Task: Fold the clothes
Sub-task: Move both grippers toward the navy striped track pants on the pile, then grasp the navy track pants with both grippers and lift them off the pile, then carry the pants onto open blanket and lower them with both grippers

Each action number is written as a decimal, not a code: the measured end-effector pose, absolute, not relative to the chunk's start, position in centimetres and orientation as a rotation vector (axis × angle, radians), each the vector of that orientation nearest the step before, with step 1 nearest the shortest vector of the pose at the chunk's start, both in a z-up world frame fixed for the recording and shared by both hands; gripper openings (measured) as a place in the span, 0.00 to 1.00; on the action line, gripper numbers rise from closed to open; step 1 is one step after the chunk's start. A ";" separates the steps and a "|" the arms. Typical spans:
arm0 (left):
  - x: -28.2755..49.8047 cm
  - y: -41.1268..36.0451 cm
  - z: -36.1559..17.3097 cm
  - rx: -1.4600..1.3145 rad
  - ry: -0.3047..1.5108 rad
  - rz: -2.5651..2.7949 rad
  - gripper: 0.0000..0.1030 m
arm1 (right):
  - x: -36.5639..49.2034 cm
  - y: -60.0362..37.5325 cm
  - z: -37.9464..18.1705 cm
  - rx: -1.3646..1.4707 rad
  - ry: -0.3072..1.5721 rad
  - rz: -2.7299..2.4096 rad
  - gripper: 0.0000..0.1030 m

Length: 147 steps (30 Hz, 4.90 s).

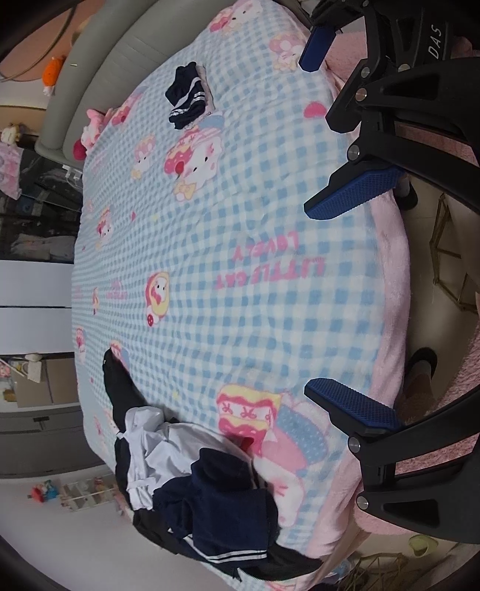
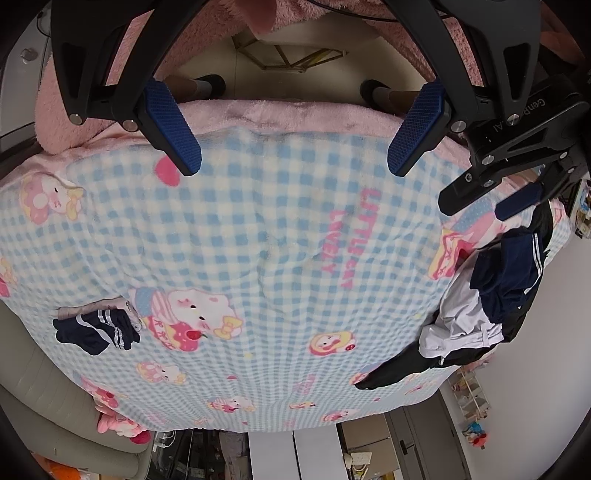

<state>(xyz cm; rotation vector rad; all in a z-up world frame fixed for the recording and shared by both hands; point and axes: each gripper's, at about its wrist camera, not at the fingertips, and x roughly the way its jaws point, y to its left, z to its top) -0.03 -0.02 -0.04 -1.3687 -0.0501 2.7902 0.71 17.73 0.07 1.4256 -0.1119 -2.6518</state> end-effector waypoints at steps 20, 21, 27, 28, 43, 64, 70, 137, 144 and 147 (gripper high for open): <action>-1.2 -1.3 -1.8 -1.414 0.058 2.785 0.87 | -1.2 14.7 -1.0 1.445 0.046 -2.614 0.99; -1.4 -1.6 -1.8 -1.409 0.072 2.792 0.87 | -1.4 14.3 -1.0 1.438 0.065 -2.611 0.99; -2.6 -4.7 -1.0 -1.386 0.121 2.875 0.87 | -3.3 10.5 -0.3 1.370 0.189 -2.580 0.99; -2.8 -5.4 -0.9 -1.385 0.115 2.887 0.87 | -3.6 9.8 -0.2 1.358 0.209 -2.574 0.99; -4.0 -18.8 -3.2 -1.427 -0.244 2.970 0.87 | -8.4 -2.5 -0.4 1.259 0.377 -2.472 0.99; -8.6 -35.1 -10.9 -1.264 -1.285 2.766 0.82 | -15.4 -19.2 -5.6 1.214 0.319 -2.189 0.97; -9.5 -33.6 -10.9 -1.293 -1.186 2.802 0.49 | -15.9 -20.6 -7.2 1.273 0.287 -2.160 0.48; -11.7 -13.2 -3.7 -1.070 -0.609 2.590 0.19 | -10.6 -4.3 -3.5 1.142 0.110 -2.280 0.04; -13.2 -4.0 -5.7 -1.142 -0.547 2.395 0.10 | -9.2 3.9 -4.3 1.211 0.025 -2.339 0.14; -13.1 -2.6 -6.4 -1.162 -0.521 2.405 0.10 | -9.4 5.9 -5.3 1.264 -0.060 -2.331 0.28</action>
